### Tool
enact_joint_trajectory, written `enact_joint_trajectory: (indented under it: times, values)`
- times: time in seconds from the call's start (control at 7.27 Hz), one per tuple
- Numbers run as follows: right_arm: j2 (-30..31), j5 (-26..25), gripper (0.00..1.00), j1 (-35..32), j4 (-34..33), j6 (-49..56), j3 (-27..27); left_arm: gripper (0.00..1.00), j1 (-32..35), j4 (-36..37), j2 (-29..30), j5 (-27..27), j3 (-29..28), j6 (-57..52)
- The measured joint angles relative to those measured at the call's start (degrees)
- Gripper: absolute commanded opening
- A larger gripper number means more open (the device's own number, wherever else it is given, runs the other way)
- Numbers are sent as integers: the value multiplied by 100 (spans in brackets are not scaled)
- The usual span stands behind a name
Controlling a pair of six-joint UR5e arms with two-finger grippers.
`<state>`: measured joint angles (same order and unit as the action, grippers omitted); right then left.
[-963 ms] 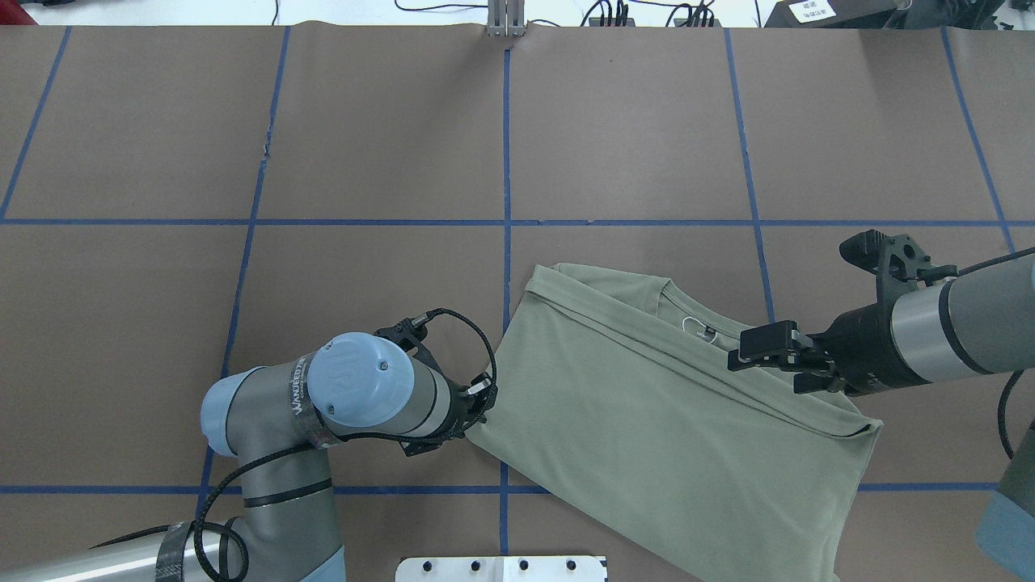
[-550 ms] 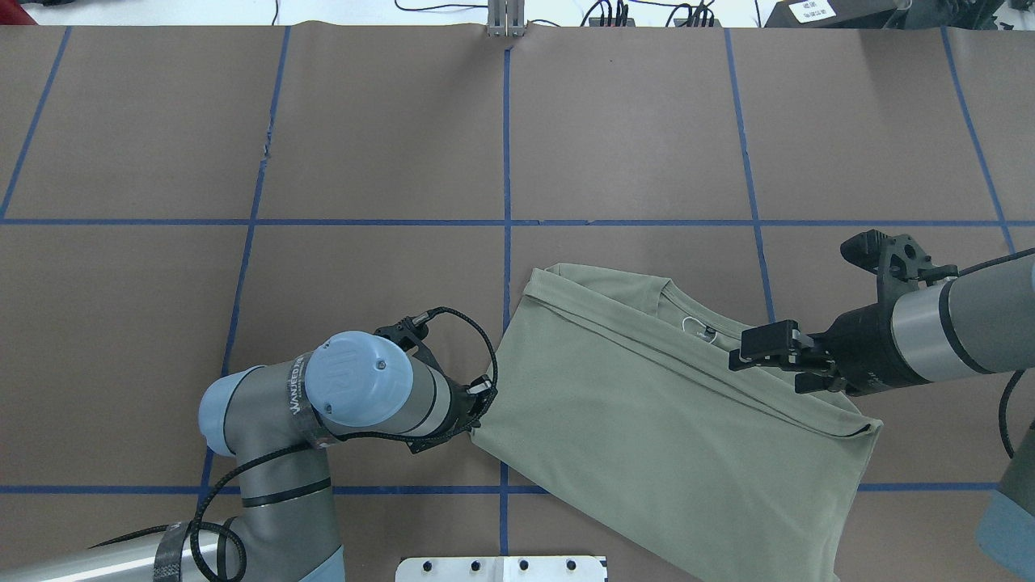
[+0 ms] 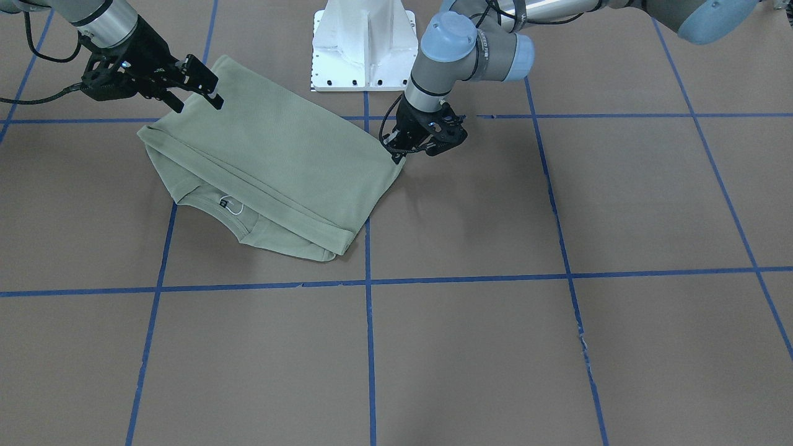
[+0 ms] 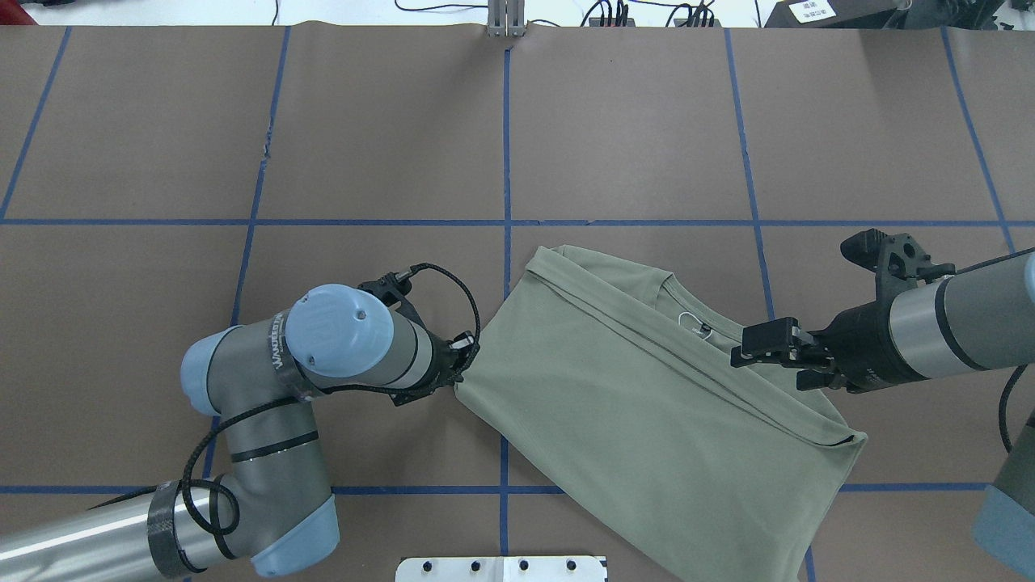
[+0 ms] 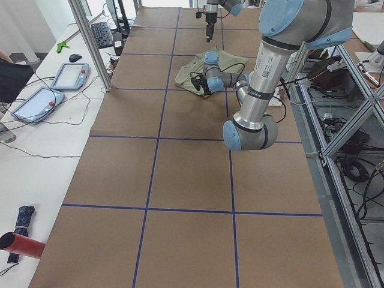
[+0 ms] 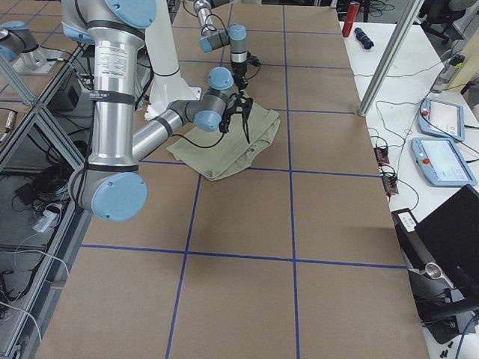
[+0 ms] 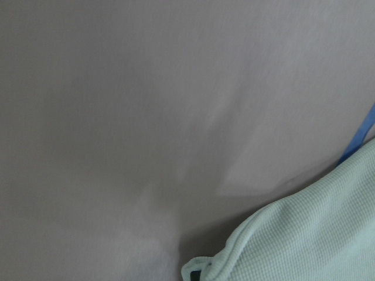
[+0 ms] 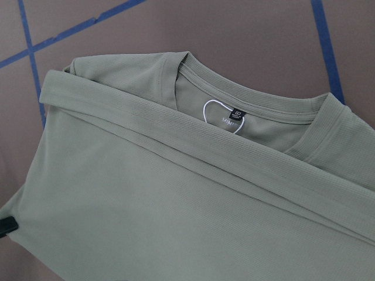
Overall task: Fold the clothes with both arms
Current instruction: 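Fold the grasped edge with the left gripper over the shirt toward the right gripper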
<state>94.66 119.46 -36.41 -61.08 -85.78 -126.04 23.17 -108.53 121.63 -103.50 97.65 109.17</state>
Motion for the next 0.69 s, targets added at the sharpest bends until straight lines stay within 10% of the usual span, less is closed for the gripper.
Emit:
enact_joint_trajectory:
  times: [0.69]
  values:
    - [-115,-2,100,-88,2,3,23,0,1046,-278,55,420,-623,-1062]
